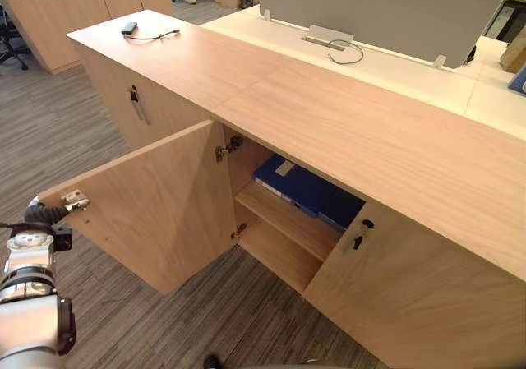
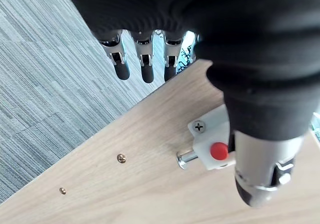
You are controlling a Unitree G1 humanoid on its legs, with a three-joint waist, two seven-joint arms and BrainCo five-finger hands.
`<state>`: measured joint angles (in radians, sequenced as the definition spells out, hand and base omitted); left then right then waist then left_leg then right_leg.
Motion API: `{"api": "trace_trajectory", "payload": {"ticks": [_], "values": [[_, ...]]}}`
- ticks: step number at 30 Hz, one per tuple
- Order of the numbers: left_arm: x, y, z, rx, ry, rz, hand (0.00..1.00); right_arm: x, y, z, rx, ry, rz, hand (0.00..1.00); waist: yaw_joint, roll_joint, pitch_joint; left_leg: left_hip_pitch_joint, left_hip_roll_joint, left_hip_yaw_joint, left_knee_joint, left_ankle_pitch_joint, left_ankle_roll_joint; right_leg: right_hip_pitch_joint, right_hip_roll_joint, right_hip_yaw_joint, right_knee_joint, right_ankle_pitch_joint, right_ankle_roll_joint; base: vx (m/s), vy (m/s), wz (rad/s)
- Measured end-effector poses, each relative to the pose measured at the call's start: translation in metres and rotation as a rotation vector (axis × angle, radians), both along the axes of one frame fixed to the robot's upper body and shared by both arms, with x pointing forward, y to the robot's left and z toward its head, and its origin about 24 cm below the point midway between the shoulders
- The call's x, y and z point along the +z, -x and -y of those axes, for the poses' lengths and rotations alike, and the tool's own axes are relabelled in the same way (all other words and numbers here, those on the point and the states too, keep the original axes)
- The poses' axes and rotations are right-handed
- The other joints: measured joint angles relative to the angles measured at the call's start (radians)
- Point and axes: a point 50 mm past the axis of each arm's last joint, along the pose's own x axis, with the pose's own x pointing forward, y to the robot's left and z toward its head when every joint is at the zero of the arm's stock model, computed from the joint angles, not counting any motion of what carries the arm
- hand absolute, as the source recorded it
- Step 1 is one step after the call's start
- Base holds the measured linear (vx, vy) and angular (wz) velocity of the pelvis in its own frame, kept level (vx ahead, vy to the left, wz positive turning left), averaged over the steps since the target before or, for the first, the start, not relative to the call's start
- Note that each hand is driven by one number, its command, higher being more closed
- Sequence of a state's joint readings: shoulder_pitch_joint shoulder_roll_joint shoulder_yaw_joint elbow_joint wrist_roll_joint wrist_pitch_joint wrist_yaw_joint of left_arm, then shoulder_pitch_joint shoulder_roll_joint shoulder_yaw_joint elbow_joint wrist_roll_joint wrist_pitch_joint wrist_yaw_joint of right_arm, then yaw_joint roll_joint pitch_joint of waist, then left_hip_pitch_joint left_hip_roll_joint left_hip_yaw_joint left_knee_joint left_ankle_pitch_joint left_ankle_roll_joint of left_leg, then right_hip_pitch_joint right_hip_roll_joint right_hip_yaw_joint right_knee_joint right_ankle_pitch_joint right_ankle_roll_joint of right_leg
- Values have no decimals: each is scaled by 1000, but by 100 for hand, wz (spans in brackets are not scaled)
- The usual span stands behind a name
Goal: Walk over to the cabinet, pick up the folder, carry it to the office cabinet, place the folder inside the office cabinet, then close the office cabinet door
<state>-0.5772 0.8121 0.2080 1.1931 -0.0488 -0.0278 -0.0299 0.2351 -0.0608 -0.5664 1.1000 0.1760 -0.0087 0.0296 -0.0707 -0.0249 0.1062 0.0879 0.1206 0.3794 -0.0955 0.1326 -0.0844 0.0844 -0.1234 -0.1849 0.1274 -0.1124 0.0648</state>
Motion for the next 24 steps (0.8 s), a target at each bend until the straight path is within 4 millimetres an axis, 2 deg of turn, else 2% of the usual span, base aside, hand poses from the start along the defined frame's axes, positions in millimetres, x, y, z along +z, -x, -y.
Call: {"api": "trace_trajectory", "payload": {"ticks": [6,7,11,17,19,20,24], "values": [[-6,-4,8,-16,42,12,0,-1,3,-6,-5,-16,-5,0,4,-35,7,-4,-2,-4,0,2,1,3,-4,-2,-14,3,-2,-40,7,1],[-9,-6,12,-19,66,23,0,-2,-1,-9,-4,-22,4,0,7,-46,5,-5,-4,-5,0,2,1,5,-5,-4,-15,6,4,32,4,2],[-17,-9,19,-15,131,53,0,-2,-17,-15,55,-28,41,0,20,-60,4,-6,-11,-6,1,3,8,9,-11,-6,-19,11,12,37,2,2],[-46,-11,46,-33,238,79,0,1,-54,-22,161,-28,124,0,27,-59,7,-5,-27,-33,1,2,10,27,-21,-37,-17,13,16,35,9,16],[-62,-8,61,-44,284,93,0,1,-59,-22,172,-27,134,0,31,-53,11,-6,-31,-48,0,3,11,36,-26,-58,-17,14,18,-16,16,21],[-65,-7,64,-50,292,97,0,1,-59,-22,176,-27,133,0,31,-51,12,-6,-32,-51,0,3,11,37,-27,-60,-16,14,18,-22,16,21],[-97,5,106,-146,369,82,0,1,-60,-24,228,-19,121,0,39,-35,19,-23,-49,-82,0,0,10,38,-51,-92,-10,11,31,-52,33,23]]}}
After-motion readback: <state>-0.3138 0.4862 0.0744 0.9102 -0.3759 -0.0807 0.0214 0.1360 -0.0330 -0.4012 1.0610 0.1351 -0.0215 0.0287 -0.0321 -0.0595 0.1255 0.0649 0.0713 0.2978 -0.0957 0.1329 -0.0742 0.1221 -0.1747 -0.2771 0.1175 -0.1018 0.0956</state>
